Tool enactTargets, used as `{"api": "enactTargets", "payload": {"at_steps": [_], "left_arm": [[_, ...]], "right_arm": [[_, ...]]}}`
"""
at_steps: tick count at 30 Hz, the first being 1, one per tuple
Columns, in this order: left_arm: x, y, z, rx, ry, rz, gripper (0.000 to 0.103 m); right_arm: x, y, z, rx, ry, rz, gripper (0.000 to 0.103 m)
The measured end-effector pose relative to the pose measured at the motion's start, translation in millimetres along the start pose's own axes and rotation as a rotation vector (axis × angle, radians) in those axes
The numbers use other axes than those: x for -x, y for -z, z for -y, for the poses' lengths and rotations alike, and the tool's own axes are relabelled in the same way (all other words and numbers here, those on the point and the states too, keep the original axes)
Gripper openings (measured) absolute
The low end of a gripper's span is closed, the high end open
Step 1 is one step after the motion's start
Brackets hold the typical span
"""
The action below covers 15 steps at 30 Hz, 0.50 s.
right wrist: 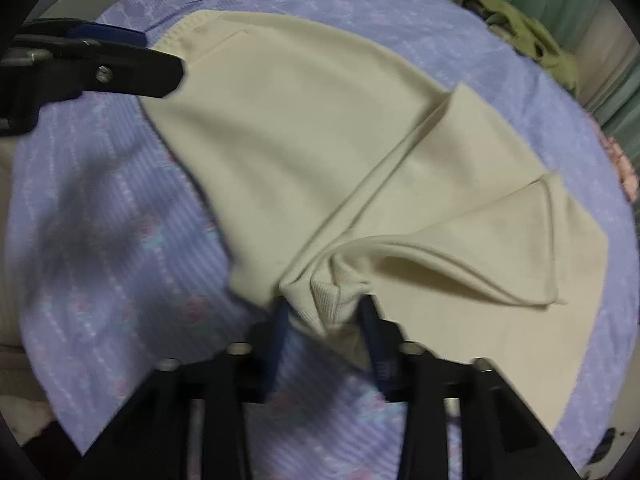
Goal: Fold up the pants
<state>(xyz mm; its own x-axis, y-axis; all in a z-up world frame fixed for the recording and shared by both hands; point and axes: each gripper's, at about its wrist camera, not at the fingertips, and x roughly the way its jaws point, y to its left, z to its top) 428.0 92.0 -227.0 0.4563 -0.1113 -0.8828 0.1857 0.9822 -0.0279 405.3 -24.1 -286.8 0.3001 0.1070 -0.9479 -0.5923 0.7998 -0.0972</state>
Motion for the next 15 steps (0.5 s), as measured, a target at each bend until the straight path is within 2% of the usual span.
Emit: {"api": "enactTargets", "payload": {"at_steps": [3, 7, 11, 13, 15], "left_arm": [[0.0, 1.1, 11.1, -0.041, 0.042, 0.011, 0.075], [-0.9, 0.4, 30.3, -0.073, 0.125, 0.037, 0.078], [-15.6, -1.9, 49.6, -0.049, 0.216, 0.025, 0.078], [-32.0, -5.1, 57.3, 0.004, 0.273, -0.011, 0.078], [-47.2, -7.1, 62.5, 0.041, 0.299, -0.043, 0.078]], "right_arm": [[28.4, 5.2, 4.3, -0.048, -0.001, 0.073, 0.050], [68.6, 14.4, 49.0, -0.200, 0.147, 0.199, 0.060], [67.6, 17.6, 115.8, -0.375, 0.234, 0.204, 0.061], [59.7, 21.4, 141.9, -0.445, 0.237, 0.200, 0.061], [47.6, 21.1, 168.3, -0.517, 0.223, 0.174, 0.061]]}}
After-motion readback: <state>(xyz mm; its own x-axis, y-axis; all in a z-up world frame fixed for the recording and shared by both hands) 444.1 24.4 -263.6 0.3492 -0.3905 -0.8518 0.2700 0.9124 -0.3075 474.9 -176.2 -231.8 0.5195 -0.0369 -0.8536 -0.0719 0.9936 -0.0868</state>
